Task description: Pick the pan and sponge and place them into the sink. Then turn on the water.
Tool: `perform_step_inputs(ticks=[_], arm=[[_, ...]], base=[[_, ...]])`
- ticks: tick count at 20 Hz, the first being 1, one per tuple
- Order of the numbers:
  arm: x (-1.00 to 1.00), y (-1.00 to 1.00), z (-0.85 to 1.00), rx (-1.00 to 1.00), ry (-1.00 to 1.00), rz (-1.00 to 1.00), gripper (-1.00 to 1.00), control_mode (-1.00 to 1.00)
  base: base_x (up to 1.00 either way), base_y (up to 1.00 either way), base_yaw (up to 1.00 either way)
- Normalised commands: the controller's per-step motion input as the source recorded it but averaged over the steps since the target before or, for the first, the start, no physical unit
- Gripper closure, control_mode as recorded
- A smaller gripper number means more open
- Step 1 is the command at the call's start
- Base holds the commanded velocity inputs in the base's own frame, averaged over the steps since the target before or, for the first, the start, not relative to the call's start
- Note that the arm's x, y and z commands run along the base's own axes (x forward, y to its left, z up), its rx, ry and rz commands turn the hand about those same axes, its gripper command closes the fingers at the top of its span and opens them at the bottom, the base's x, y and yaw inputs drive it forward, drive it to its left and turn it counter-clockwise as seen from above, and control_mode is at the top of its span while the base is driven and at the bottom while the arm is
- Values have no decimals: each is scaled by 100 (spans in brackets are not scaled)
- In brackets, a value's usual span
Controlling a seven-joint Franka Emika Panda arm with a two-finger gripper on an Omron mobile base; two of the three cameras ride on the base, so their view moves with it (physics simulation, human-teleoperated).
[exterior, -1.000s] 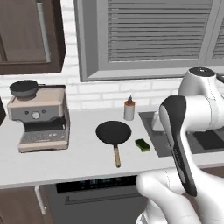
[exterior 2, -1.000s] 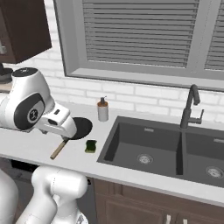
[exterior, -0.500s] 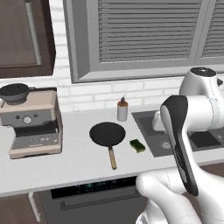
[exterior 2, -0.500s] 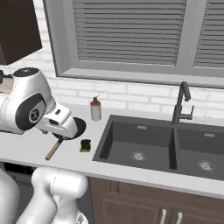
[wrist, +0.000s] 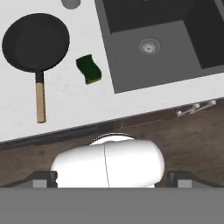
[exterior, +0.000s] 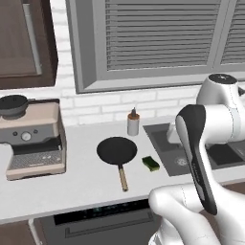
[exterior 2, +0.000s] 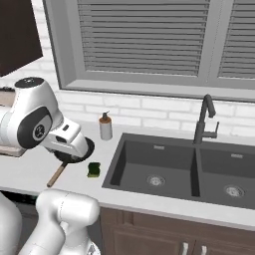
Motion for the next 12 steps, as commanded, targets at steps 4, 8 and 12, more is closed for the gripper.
perform_step_inputs(ticks=[4,8,12], arm=[[0,0,0,0,0,0,-100,100],[0,0,0,0,0,0,-100,100],[0,0,0,0,0,0,-100,100]], base=[[30,-25,0],[17,-24,0],[29,-27,0]])
